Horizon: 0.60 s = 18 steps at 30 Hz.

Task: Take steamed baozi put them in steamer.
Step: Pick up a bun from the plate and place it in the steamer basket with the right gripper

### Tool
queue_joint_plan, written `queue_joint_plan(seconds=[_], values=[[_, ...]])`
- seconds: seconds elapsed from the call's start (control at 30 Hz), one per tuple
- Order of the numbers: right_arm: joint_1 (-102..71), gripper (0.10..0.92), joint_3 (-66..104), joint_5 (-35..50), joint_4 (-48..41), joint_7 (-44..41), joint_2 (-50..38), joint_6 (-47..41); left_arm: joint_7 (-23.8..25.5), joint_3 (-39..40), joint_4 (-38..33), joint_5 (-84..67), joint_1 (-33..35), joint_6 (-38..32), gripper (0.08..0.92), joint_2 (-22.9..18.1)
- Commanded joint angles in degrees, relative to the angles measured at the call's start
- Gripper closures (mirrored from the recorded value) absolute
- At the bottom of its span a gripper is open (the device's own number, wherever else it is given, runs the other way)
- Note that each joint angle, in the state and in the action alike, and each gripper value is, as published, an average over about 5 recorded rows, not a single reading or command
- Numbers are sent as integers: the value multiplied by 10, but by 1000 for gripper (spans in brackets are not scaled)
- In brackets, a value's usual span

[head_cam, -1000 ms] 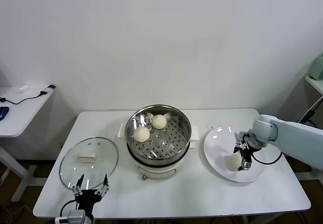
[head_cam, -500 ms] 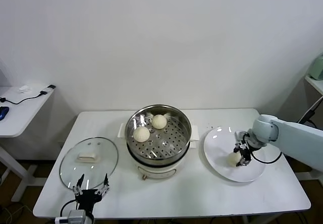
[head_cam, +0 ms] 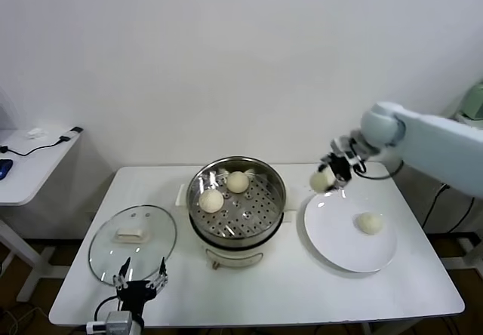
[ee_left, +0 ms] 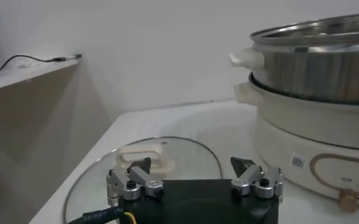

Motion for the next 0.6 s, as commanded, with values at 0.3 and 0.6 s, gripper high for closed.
queue_joint_plan(seconds=[0.3,0.6], values=[[37,423,-80,-87,60,-11,267,216,-1,-8,-3,-3,10,-3,177,3],[-40,423,-99,-138,30,11,282,224,-2,-9,-6,-4,14,-4,177,3]])
